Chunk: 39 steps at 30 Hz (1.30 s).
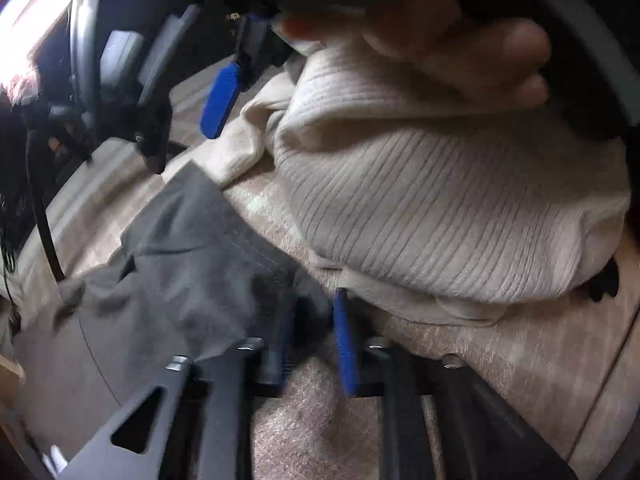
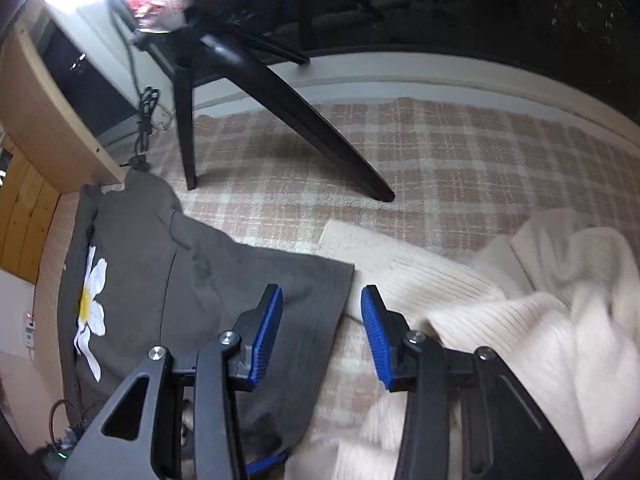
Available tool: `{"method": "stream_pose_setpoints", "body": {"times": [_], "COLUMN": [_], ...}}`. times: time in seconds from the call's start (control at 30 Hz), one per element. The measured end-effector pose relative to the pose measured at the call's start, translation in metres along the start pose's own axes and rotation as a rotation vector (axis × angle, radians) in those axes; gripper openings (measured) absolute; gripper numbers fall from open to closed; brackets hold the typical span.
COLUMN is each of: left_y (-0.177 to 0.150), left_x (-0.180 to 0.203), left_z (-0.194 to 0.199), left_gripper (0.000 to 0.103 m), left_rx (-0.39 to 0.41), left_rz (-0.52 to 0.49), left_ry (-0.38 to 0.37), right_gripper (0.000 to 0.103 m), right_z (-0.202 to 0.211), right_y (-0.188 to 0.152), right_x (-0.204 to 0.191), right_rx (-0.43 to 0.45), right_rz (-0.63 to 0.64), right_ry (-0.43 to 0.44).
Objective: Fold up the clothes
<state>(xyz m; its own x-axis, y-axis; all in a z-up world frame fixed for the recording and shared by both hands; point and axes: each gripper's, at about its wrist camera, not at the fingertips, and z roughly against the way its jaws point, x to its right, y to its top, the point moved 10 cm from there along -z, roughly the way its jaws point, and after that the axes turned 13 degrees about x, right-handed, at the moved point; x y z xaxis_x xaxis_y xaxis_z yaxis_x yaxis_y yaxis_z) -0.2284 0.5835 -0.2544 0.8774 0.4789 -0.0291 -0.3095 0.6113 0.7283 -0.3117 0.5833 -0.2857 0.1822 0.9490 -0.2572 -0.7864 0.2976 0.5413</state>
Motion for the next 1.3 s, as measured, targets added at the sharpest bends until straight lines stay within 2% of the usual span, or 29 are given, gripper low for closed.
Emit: {"method": "stream_pose_setpoints", "body": {"times": [0.1, 0.23, 0.27, 0.3, 0.4, 0.47, 0.53, 0.57, 0.7, 0.8, 0.87, 0.93, 1.0, 1.03, 1.07, 1.17, 1.3], "left_y": [0.006, 0.014, 0.014, 0.014, 0.015, 0.019, 0.019, 0.016, -0.005, -0.010, -0.013, -0.017, -0.016, -0.014, -0.011, -0.004, -0.007], "left_x": [-0.011, -0.024, -0.026, -0.027, -0.026, -0.022, -0.018, -0.018, -0.038, -0.058, -0.063, -0.056, -0.043, -0.037, -0.030, -0.016, -0.006], "left_z": [0.021, 0.048, 0.050, 0.051, 0.051, 0.053, 0.057, 0.056, 0.060, 0.080, 0.094, 0.096, 0.086, 0.080, 0.075, 0.038, -0.003], "left_gripper": [0.008, 0.008, 0.008, 0.008, 0.008, 0.008, 0.008, 0.000, 0.000, 0.000, 0.000, 0.000, 0.010, 0.026, 0.033, 0.033, 0.033], "left_rx": [0.077, 0.164, 0.175, 0.180, 0.190, 0.218, 0.241, 0.239, 0.226, 0.260, 0.267, 0.236, 0.197, 0.184, 0.180, 0.135, 0.048], "left_rz": [0.139, 0.244, 0.263, 0.277, 0.304, 0.327, 0.342, 0.350, 0.411, 0.444, 0.429, 0.367, 0.305, 0.268, 0.218, 0.080, -0.032], "left_ry": [-0.034, -0.054, -0.059, -0.066, -0.096, -0.127, -0.157, -0.167, -0.165, -0.145, -0.138, -0.134, -0.140, -0.138, -0.124, -0.073, -0.050], "right_gripper": [0.041, 0.039, 0.032, 0.002, 0.003, 0.003, 0.003, 0.003, 0.003, 0.003, 0.003, 0.003, 0.003, 0.003, 0.003, 0.003, 0.003], "right_z": [-0.015, -0.029, -0.028, -0.027, -0.005, 0.014, 0.006, 0.004, 0.022, 0.029, 0.029, 0.025, 0.021, 0.018, 0.016, 0.011, 0.008], "right_y": [-0.003, -0.005, -0.003, -0.001, 0.012, 0.025, 0.019, 0.017, 0.024, 0.028, 0.029, 0.027, 0.025, 0.024, 0.022, 0.016, 0.008], "right_x": [0.000, 0.001, 0.000, 0.000, 0.002, 0.006, 0.008, 0.005, -0.015, -0.028, -0.032, -0.031, -0.028, -0.025, -0.021, -0.012, -0.004], "right_rx": [-0.041, -0.052, -0.035, -0.019, 0.069, 0.172, 0.134, 0.127, 0.205, 0.201, 0.183, 0.164, 0.145, 0.136, 0.128, 0.107, 0.099], "right_rz": [0.003, -0.005, -0.010, -0.015, -0.090, -0.139, -0.091, -0.064, -0.044, -0.029, -0.011, 0.013, 0.015, 0.014, 0.012, 0.005, -0.031], "right_ry": [-0.014, -0.014, -0.005, 0.004, 0.075, 0.108, 0.023, -0.006, -0.035, -0.049, -0.084, -0.125, -0.130, -0.136, -0.139, -0.147, -0.130]}}
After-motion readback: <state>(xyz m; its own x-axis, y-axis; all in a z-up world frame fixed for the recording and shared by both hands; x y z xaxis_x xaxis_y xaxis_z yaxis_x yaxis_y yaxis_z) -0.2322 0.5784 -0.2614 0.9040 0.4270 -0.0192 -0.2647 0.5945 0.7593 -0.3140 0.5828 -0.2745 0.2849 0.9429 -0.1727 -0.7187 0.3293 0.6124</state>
